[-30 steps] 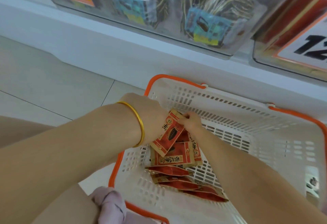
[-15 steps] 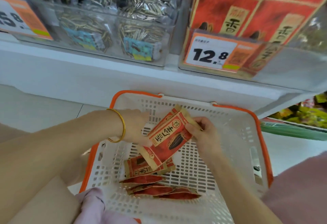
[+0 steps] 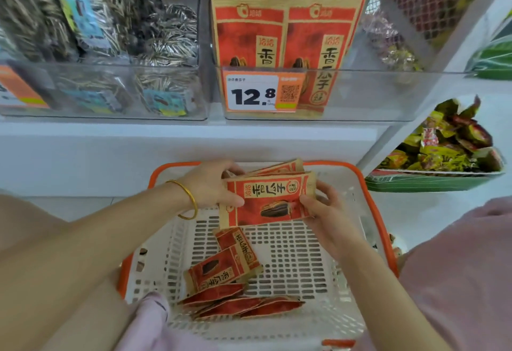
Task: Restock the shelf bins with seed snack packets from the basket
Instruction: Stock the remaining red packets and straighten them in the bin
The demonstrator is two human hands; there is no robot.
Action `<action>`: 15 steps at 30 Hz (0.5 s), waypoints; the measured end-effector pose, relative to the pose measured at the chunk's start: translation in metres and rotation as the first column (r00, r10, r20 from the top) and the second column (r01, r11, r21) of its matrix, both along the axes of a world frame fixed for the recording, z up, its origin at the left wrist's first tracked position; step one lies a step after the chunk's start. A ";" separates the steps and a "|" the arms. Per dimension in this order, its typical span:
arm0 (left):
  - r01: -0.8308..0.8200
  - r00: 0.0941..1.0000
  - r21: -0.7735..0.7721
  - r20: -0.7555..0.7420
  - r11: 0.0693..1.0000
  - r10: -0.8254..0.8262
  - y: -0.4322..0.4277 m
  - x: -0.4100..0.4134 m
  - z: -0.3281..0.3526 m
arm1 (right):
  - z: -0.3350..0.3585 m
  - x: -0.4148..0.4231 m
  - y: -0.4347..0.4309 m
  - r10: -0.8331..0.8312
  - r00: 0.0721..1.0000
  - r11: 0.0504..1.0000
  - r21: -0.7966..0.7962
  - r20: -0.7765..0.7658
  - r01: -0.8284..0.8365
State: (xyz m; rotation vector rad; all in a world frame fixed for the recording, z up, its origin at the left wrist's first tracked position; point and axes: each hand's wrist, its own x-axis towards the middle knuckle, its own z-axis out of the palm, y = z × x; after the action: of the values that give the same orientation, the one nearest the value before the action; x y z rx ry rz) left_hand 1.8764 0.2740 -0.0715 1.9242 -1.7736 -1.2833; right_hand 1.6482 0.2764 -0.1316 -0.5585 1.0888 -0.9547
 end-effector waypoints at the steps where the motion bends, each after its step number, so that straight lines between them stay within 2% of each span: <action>1: -0.020 1.000 -0.044 0.000 0.999 0.020 -0.001 0.000 0.002 | 0.002 -0.001 0.000 0.042 0.999 0.999 0.008 -0.028 -0.041; 3: -0.047 0.999 -0.119 -0.026 0.992 0.044 -0.004 -0.001 0.004 | 0.002 -0.004 0.000 0.149 0.981 0.989 0.039 -0.125 -0.145; 5: -0.016 1.000 -0.199 0.009 0.980 0.018 -0.004 -0.004 0.007 | 0.000 -0.005 0.001 0.247 0.917 0.969 0.057 -0.314 -0.242; 7: 0.081 0.991 -0.295 0.127 0.952 -0.044 -0.004 -0.009 0.011 | 0.000 -0.005 0.004 0.254 0.783 0.953 0.009 -0.568 -0.303; 9: 0.227 0.954 -0.365 0.268 0.903 -0.132 -0.002 -0.018 0.019 | 0.004 -0.005 0.009 0.188 0.649 0.908 -0.122 -0.737 -0.402; 12: 0.366 0.909 -0.400 0.346 0.840 -0.231 -0.001 -0.035 0.034 | 0.018 -0.001 0.014 0.134 0.535 0.737 -0.277 -0.834 -0.616; 13: 0.384 0.907 -0.410 0.338 0.828 -0.253 -0.002 -0.041 0.040 | 0.025 0.000 0.014 0.156 0.528 0.695 -0.288 -0.835 -0.659; 15: 0.369 0.924 -0.444 0.267 0.816 -0.273 -0.006 -0.053 0.056 | 0.037 -0.003 0.011 0.242 0.607 0.690 -0.305 -0.757 -0.656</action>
State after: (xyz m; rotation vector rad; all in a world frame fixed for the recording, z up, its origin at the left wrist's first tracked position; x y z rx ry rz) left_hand 1.8233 0.2683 -0.0160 1.5393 -2.3258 -0.6333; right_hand 1.6457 0.2875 -0.0942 -1.7263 1.1715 -0.5628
